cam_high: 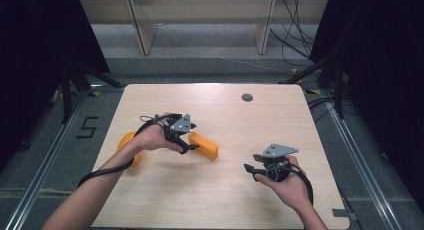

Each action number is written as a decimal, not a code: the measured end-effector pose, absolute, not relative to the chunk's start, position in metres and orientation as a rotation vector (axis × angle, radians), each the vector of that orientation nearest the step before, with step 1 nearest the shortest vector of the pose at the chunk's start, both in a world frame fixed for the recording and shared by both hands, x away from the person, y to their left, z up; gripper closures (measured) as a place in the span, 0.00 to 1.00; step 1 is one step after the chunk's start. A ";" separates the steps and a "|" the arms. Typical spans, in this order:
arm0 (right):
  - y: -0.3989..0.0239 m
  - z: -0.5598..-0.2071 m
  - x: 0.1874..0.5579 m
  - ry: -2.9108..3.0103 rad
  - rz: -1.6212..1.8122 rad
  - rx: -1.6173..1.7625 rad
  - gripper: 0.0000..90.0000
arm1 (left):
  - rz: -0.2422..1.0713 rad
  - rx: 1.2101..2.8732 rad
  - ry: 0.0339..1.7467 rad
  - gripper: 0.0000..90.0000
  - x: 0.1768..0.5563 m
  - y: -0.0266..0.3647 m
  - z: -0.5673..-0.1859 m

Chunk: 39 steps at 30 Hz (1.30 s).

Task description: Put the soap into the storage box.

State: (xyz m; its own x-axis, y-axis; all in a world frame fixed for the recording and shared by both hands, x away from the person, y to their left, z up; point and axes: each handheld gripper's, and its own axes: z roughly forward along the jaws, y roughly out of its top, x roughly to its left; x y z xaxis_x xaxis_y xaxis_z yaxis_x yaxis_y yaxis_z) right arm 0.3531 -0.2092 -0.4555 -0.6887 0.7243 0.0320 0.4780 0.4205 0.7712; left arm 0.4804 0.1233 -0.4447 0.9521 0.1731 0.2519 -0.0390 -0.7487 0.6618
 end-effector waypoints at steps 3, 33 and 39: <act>-0.209 -0.455 0.353 2.385 1.129 1.047 0.55 | 0.385 2.399 0.080 0.26 0.484 0.121 -0.447; -0.210 -0.456 0.354 2.384 1.138 1.040 0.55 | 0.299 2.491 0.000 0.29 0.493 0.106 -0.464; -0.210 -0.456 0.354 2.396 1.131 1.042 0.55 | 0.290 2.494 0.031 0.32 0.496 0.103 -0.467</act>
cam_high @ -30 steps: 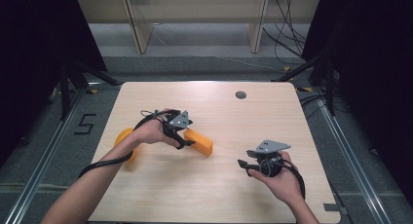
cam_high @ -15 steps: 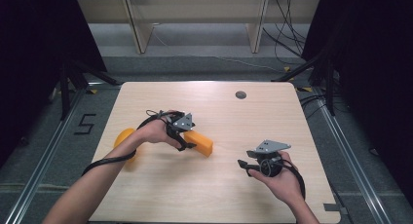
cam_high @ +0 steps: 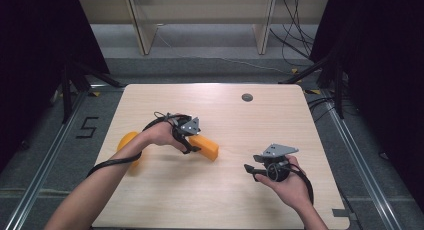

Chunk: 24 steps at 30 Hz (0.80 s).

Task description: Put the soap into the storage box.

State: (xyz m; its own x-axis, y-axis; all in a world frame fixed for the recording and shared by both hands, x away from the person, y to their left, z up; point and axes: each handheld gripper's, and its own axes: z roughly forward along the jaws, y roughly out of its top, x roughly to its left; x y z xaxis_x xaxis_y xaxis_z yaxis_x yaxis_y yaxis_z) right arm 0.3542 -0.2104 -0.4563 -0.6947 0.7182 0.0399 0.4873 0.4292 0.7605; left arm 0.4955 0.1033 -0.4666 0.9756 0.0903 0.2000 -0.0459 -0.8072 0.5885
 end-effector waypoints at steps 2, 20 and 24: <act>-0.210 -0.456 0.354 2.395 1.130 1.041 0.55 | 0.293 2.499 0.031 0.33 0.496 0.103 -0.468; -0.210 -0.456 0.353 2.396 1.125 1.078 0.55 | 0.293 2.629 0.104 0.45 0.491 0.101 -0.462; -0.210 -0.456 0.354 2.399 1.125 1.048 0.55 | 0.281 2.659 0.131 0.51 0.489 0.102 -0.460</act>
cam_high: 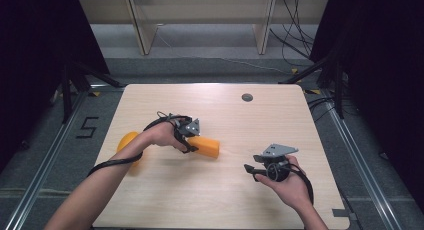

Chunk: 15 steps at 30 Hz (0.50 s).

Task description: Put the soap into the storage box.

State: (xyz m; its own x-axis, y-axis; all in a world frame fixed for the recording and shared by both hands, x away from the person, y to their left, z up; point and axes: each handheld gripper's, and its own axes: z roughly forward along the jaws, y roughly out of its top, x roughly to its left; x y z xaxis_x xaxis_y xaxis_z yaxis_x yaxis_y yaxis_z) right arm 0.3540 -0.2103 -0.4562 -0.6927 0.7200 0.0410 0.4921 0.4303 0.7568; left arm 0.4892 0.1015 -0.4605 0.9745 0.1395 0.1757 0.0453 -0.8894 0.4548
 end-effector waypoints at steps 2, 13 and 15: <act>-0.210 -0.456 0.354 2.400 1.131 1.047 0.55 | 0.278 2.675 0.131 0.54 0.489 0.102 -0.459; -0.210 -0.456 0.354 2.402 1.129 1.054 0.55 | 0.157 2.665 0.323 0.64 0.485 0.104 -0.456; -0.210 -0.456 0.354 2.402 1.129 1.054 0.55 | 0.140 2.656 0.369 0.65 0.484 0.105 -0.457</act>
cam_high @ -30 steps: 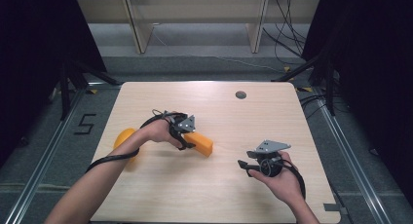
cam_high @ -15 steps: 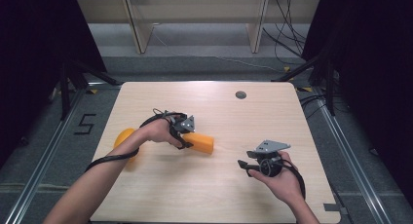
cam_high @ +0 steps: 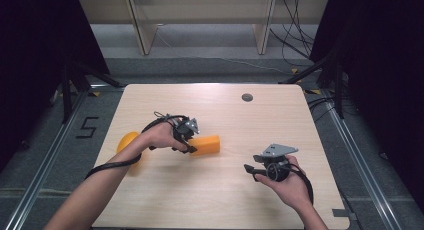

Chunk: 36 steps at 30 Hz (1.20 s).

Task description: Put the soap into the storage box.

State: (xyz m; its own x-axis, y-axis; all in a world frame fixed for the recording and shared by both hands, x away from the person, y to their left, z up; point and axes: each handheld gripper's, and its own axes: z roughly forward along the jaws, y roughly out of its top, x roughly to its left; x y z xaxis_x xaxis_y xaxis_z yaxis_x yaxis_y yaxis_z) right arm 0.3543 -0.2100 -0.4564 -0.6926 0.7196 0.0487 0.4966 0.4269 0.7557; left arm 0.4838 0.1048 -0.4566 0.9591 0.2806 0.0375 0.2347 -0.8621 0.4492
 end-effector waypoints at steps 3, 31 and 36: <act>-0.210 -0.457 0.355 2.400 1.129 1.051 0.55 | 0.148 2.644 0.392 0.65 0.482 0.105 -0.457; -0.212 -0.456 0.355 2.385 1.133 1.054 0.54 | 0.202 2.496 0.787 0.67 0.456 0.097 -0.460; -0.210 -0.457 0.353 2.393 1.142 1.080 0.54 | 0.228 2.500 0.788 0.67 0.454 0.095 -0.460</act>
